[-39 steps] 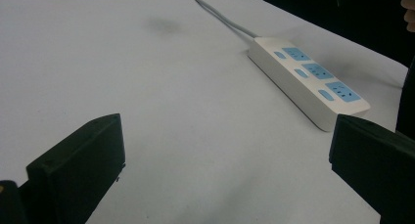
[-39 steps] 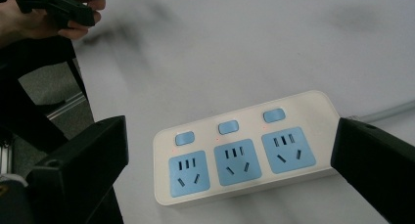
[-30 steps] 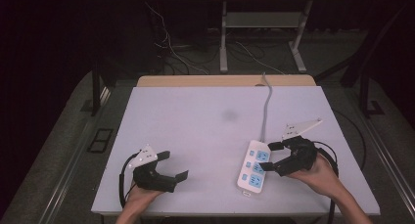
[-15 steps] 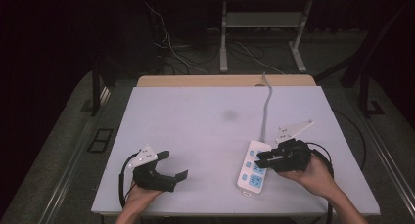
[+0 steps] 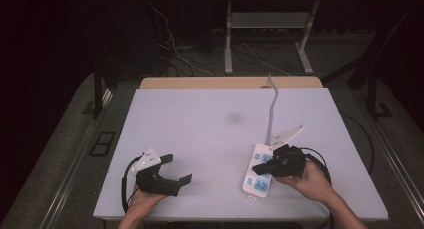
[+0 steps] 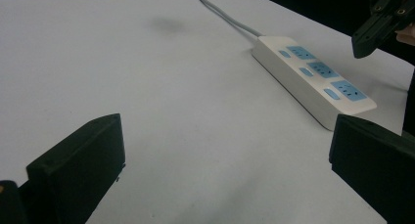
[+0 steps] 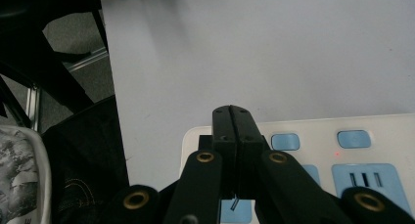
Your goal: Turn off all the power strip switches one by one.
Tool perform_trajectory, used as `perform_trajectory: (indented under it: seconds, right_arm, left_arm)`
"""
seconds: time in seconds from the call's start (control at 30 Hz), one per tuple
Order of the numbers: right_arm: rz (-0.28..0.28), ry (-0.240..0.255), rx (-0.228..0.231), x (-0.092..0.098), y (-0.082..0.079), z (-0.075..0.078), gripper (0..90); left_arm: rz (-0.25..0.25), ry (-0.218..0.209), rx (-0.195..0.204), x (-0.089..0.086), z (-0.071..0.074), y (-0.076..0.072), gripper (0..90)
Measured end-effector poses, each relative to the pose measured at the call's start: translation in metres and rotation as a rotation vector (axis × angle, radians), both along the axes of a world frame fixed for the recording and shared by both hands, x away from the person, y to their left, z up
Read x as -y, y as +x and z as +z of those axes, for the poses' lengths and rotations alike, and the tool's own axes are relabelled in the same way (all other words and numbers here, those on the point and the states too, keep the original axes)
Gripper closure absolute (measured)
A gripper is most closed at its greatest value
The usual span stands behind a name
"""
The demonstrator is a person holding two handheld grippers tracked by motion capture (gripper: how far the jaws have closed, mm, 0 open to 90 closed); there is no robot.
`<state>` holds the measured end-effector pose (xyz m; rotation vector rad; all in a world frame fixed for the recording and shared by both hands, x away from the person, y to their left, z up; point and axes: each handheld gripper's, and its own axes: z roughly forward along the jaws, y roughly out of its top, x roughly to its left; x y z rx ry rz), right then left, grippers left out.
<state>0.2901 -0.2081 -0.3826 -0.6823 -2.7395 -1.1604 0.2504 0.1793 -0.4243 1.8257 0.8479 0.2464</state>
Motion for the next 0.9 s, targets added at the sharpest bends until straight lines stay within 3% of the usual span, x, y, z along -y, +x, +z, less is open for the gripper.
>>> perform_trajectory:
  seconds: [0.7, 0.9]
  right_arm:
    - [0.030, -0.054, -0.049, -0.021, 0.004, -0.025, 89.8]
    - [0.051, -0.088, -0.029, -0.024, 0.003, -0.032, 89.9]
  left_arm:
    - [-0.003, 0.002, 0.002, 0.000, 0.000, 0.000, 0.0]
    - [-0.005, 0.004, 0.002, 0.000, 0.000, 0.000, 0.0]
